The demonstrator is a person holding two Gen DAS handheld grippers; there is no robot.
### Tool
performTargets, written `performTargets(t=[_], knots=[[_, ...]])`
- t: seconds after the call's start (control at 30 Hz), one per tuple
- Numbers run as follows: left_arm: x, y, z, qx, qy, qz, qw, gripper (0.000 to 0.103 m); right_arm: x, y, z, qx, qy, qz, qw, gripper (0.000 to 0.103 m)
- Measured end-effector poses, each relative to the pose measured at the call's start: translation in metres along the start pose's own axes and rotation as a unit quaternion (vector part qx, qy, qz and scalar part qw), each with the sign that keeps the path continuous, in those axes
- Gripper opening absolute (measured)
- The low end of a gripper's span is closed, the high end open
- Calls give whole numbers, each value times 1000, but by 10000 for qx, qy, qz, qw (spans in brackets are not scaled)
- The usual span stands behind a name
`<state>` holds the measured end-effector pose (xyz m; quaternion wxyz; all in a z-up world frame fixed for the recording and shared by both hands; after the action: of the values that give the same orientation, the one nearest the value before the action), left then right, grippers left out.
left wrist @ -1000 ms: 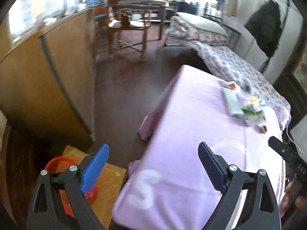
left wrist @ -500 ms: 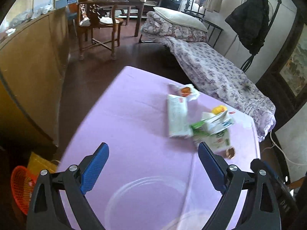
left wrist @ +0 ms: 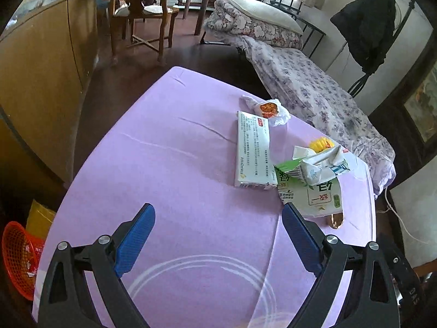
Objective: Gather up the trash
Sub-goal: 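Grasp the walnut shell with the right tool while the left tool grasps the white medicine box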
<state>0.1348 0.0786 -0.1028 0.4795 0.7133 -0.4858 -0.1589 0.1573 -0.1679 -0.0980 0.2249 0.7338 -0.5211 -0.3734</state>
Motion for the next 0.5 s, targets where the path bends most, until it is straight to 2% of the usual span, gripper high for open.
performTargets(t=[0.17,0.27,0.43,0.5], knots=[[-5,-3,1,-43,-177,31,9998,92,12,-8,5,-56,54,474,9988,77],[-6,-5,2,-52,-356,-20,9993,92,11,-16,11,-216,60,487,9986,77],[-10,-7,4,-140,-271,48,9995,92,-16,-41,23,-430,596,362,9966,77],[-9,-7,4,-118,-326,20,9994,92,-20,-50,25,-481,579,323,9966,77]])
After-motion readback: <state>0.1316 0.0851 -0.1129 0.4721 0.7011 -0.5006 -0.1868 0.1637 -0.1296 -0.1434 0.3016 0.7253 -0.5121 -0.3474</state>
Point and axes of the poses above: each gripper's, at about its wrist camera, not at the fingertips, and y roughly against the way its jaws point, x to its right, z to its underside, the point moved 5 cm from there along -y, roughly the way its jaws point
